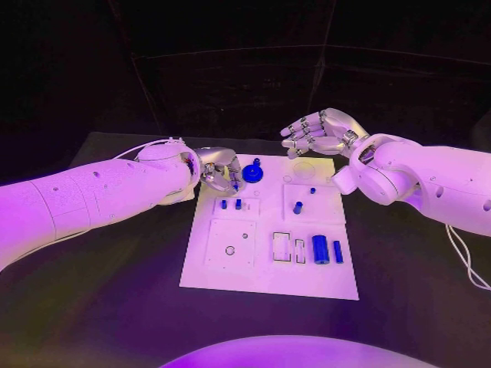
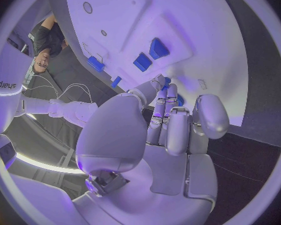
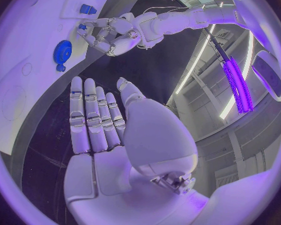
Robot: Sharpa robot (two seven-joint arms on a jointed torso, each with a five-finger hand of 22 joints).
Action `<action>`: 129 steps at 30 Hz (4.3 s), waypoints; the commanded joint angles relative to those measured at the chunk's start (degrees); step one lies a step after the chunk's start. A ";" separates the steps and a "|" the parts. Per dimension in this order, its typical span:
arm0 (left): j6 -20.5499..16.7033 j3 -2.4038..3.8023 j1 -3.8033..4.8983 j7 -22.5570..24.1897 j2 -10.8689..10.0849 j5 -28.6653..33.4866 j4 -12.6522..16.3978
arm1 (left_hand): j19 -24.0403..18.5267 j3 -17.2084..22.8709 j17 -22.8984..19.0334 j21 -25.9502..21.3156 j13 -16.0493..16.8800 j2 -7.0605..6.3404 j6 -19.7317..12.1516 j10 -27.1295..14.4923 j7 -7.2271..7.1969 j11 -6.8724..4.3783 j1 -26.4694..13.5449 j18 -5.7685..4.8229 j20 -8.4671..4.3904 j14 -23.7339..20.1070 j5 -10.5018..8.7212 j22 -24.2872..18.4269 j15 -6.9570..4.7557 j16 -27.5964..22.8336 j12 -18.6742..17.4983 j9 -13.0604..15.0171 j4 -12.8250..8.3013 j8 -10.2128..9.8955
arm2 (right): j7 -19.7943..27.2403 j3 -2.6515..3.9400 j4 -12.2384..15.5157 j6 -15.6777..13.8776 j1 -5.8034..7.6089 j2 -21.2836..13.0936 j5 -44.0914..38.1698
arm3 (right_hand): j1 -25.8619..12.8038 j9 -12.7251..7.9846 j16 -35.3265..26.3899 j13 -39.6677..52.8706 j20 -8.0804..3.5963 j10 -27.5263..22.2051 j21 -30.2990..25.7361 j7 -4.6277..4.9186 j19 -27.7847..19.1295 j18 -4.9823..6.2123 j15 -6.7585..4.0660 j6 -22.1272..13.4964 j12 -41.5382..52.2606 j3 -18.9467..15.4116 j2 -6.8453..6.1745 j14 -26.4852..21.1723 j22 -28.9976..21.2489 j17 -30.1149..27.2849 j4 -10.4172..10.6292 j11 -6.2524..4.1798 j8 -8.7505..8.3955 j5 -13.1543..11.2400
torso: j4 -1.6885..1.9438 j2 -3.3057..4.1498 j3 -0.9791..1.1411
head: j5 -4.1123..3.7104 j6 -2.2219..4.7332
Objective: Assemble the parts on the task board
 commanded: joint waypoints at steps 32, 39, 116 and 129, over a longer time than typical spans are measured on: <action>-5.31 0.18 0.05 3.00 -4.34 7.12 2.40 | -5.44 -2.19 -3.22 -10.45 -1.70 -2.19 -7.61 -11.21 1.45 2.71 0.30 2.19 2.41 -0.32 0.09 -10.99 2.72 -1.34 -4.84 -2.23 -0.38 -5.88 | -1.71 0.03 -1.15 -0.01 0.10 -0.98 -8.21 | 1.14 0.25 3.81 -1.05 -2.95 1.16 3.67 -0.31 8.37 0.63 -2.74 2.65 0.15 2.50 -0.42 9.49 1.57 1.61 -2.29 -1.69 2.13 -2.09 | 0.05 -0.10 -0.02 | -0.09 0.25; -7.29 0.28 0.40 12.41 -8.87 33.71 4.97 | -9.46 -1.68 -11.82 -17.70 -0.58 -0.94 -4.37 -5.35 2.38 1.95 0.39 3.69 1.94 -4.15 0.18 -18.46 2.15 -6.62 -0.65 -1.84 0.00 -4.05 | -6.85 0.03 -2.21 1.42 0.10 -3.31 -25.52 | 3.04 -0.09 10.95 -0.99 -6.70 7.56 11.59 -2.52 15.36 0.48 -6.13 7.80 -2.35 5.96 -1.13 18.69 6.04 7.09 -5.46 -4.23 2.11 -3.65 | 0.07 -0.16 0.00 | -0.97 0.94; -2.83 0.02 -0.03 21.87 -17.00 73.90 16.02 | -17.70 -4.37 -36.35 -30.73 1.10 -0.15 -3.30 -3.62 2.18 1.30 -0.69 4.75 1.56 -18.05 0.18 -28.70 1.82 -24.93 5.78 -2.27 1.30 -2.16 | -15.56 0.04 1.89 4.69 -5.39 -4.07 -71.43 | -3.98 0.23 48.70 -1.05 -6.69 10.39 47.79 -3.44 14.04 -2.06 -6.52 13.63 -15.60 29.70 -7.22 19.37 41.07 41.34 -7.37 -4.61 -10.17 -10.06 | 0.02 -0.03 -0.05 | -5.35 1.58; -2.75 0.02 -0.03 21.68 -17.13 73.81 15.92 | -17.71 -4.50 -36.44 -30.84 1.10 -0.15 -3.41 -3.90 2.23 1.36 -0.64 4.74 1.59 -18.11 0.18 -28.79 1.86 -24.97 5.84 -2.29 1.27 -2.16 | -15.92 0.04 2.14 4.52 -5.39 -4.16 -71.98 | -4.12 0.14 48.93 -1.04 -6.76 10.02 48.02 -3.43 13.71 -2.05 -6.63 13.25 -15.95 29.74 -8.03 19.26 41.28 41.43 -7.57 -4.54 -10.29 -10.06 | 0.02 -0.01 -0.06 | -5.34 1.47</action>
